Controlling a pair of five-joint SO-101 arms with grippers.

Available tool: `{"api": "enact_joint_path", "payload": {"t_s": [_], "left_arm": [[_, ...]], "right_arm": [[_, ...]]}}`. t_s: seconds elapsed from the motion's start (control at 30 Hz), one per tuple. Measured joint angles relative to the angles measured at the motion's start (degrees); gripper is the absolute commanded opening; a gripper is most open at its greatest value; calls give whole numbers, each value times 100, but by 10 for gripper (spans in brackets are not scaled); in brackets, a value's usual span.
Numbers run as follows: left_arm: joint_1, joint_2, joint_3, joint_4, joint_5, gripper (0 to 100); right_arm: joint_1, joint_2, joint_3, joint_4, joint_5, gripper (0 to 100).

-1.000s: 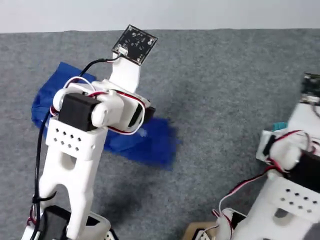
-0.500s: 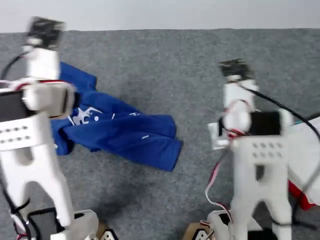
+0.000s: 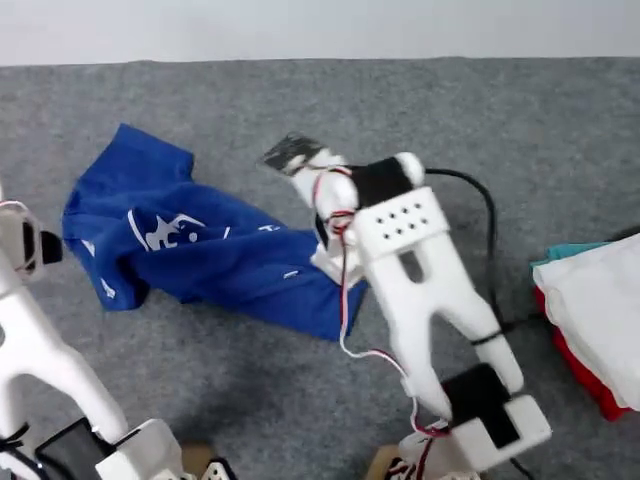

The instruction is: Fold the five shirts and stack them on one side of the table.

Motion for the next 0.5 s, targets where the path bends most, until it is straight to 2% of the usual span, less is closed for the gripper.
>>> {"api": "enact_joint_path", "payload": {"t_s": [0.23,0.5], "left_arm": [[-132,0,229,-70,0,209],[-149,0,730,-290,0,209]], "right_arm": [[-360,976,-79,0,782,154],[-343,1925,-79,-475,958,151]]}}
